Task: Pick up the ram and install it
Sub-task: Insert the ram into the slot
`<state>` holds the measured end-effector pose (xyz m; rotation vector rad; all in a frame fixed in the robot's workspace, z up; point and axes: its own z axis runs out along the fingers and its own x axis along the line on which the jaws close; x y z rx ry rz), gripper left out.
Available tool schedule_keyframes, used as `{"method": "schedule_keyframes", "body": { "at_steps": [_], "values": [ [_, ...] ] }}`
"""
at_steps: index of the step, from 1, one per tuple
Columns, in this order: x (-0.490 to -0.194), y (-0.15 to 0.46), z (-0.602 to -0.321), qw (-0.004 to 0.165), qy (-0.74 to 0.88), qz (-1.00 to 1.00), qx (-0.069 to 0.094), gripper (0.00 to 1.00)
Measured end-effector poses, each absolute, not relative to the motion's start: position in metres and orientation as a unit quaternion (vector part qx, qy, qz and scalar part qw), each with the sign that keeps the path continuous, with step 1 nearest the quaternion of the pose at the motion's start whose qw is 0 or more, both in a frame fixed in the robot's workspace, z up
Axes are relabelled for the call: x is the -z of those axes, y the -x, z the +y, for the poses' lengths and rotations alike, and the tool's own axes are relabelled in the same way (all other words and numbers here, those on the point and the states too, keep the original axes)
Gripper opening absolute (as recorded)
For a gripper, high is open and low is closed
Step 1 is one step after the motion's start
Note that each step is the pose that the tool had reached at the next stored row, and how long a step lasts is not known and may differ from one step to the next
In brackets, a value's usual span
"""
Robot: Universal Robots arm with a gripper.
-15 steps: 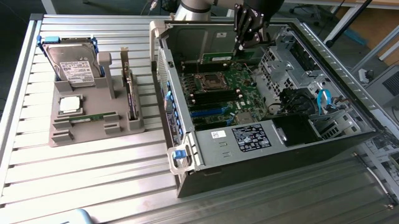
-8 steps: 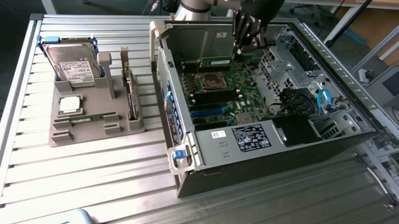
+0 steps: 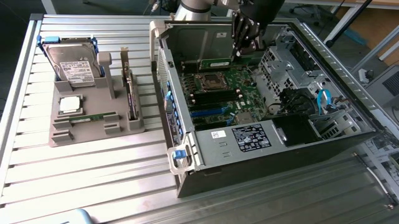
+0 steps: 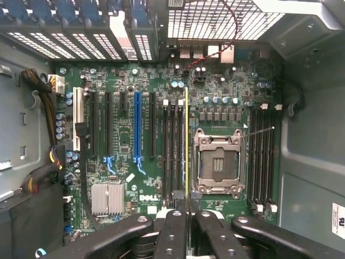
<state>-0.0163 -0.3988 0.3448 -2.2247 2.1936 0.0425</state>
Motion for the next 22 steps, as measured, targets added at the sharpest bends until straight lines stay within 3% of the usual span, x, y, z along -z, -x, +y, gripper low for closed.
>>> {"method": "schedule_keyframes", "body": {
  "at_steps": [22],
  "values": [
    [-0.324, 0.016, -0.399, 0.009, 0.712, 0.702, -0.014, 0.12]
  ]
}}
